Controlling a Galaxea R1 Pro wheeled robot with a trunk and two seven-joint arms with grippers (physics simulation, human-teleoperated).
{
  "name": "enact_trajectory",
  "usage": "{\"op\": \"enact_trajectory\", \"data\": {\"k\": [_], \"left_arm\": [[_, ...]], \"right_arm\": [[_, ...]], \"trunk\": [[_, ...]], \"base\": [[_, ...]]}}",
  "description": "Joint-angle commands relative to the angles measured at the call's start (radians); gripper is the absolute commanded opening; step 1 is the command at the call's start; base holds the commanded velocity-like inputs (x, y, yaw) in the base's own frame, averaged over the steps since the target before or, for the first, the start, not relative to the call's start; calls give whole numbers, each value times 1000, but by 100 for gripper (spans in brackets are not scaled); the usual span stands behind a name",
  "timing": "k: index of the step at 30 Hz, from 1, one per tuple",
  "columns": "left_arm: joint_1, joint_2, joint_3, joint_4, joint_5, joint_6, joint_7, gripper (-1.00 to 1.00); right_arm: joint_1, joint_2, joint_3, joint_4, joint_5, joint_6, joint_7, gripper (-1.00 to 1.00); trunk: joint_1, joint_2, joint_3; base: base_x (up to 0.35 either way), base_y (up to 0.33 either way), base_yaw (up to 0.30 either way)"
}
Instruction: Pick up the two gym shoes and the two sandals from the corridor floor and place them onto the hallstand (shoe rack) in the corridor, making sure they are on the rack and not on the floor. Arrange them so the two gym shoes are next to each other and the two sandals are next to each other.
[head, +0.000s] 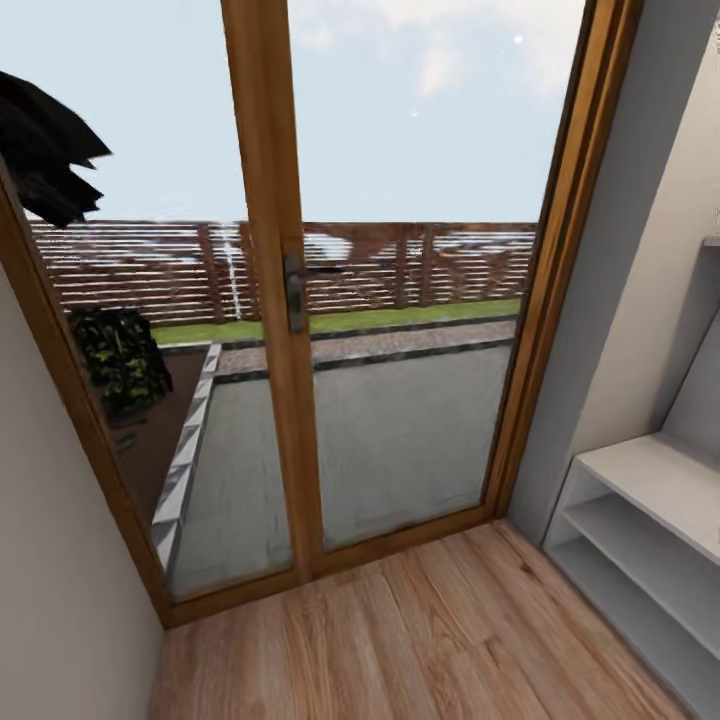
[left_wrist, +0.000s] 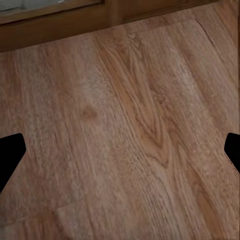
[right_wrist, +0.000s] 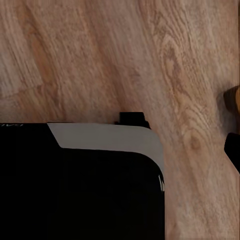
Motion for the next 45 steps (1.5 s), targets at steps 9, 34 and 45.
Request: {"op": "enact_trajectory", "data": {"k": [9,34,45], "left_arm": [[0,0,0,0,1,-3,0,100],[0,0,0,0,-1,-3,0,100],[0,0,0,0,0,-3,0,100]], "right_arm": [[0,0,-1,-1,-1,0,0,100],[0,0,-1,-1,-1,0,0,100],[0,0,-1,-1,-1,0,0,100]], "trunk": [[1,0,-1],[1,0,-1],[1,0,-1]], "base": [[337,17,-246],[170,0,-254],[0,24,-254]]}}
